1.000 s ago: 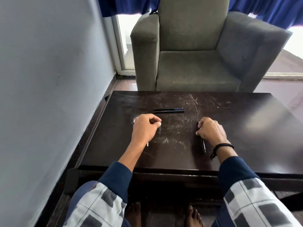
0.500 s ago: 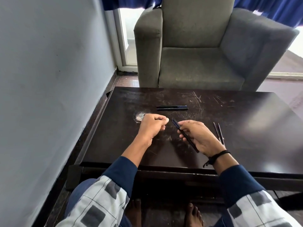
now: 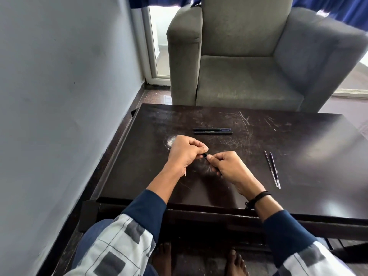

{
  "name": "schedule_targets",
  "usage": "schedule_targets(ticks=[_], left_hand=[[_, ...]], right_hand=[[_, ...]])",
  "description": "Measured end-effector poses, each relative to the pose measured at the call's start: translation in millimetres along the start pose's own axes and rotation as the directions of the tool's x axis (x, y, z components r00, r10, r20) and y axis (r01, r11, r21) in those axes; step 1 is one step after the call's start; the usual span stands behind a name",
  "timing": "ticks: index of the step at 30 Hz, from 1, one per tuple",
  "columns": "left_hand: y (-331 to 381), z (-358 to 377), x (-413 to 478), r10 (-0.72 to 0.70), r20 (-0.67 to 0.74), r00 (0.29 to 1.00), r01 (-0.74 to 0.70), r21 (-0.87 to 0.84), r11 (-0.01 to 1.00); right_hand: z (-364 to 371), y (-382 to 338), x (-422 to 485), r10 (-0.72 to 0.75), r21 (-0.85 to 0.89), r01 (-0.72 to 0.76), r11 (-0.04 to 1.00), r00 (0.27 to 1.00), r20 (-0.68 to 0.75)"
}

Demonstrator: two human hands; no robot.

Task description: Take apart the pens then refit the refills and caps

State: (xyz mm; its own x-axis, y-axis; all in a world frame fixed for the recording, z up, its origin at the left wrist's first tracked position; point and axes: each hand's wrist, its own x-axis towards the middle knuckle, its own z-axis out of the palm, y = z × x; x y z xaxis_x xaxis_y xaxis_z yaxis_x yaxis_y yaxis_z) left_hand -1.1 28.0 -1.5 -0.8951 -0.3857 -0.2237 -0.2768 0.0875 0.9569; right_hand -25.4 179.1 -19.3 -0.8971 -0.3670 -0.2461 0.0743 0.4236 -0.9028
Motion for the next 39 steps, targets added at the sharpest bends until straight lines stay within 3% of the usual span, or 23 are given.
schedule_targets(ticks=[5, 10, 21, 27, 29, 31, 35, 39], left_hand=[[2.6, -2.7, -1.7, 0.051, -0.052, 0.997, -0.051, -0.004, 0.999], [4.6, -3.4, -3.3, 0.053, -0.050, 0.997, -0.053, 0.002, 0.999], [5.9, -5.6, -4.7, 0.065, -0.026, 0.998, -0.065, -0.001, 0.998], [9.2, -26.1, 10.7, 0.093, -0.162, 0.982, -0.094, 0.005, 0.996], [9.5, -35.2, 14.2, 0.091, -0.171, 0.981, -0.080, 0.069, 0.994], [8.8, -35.8, 13.4, 0.090, -0.094, 0.991, -0.067, 0.218, 0.974], [3.9, -7.1, 0.7, 0.002, 0.129, 0.992, -0.078, 0.588, 0.805], [-3.0, 8.0, -7.5, -0.017, 0.163, 0.986, -0.100, 0.677, 0.729]], right_hand=[[6.4, -12.9, 0.6, -0.033, -0.162, 0.015, 0.987, 0.994, -0.109], [2.0, -18.2, -1.3, -0.032, -0.206, 0.004, 0.979, 0.991, -0.133], [-0.4, -14.8, -1.0, -0.048, -0.253, 0.033, 0.967, 0.997, -0.054], [-17.5, -14.8, -1.4, -0.014, -0.255, 0.028, 0.967, 0.998, 0.057], [-24.5, -11.7, 1.0, 0.019, -0.213, -0.013, 0.977, 0.999, 0.028], [-28.2, -9.7, 3.9, 0.055, -0.099, -0.059, 0.993, 0.997, -0.047], [-29.5, -13.7, 6.1, 0.084, 0.101, -0.067, 0.993, 0.982, -0.166], [-30.3, -11.0, 11.1, 0.142, 0.209, -0.102, 0.973, 0.972, -0.185]])
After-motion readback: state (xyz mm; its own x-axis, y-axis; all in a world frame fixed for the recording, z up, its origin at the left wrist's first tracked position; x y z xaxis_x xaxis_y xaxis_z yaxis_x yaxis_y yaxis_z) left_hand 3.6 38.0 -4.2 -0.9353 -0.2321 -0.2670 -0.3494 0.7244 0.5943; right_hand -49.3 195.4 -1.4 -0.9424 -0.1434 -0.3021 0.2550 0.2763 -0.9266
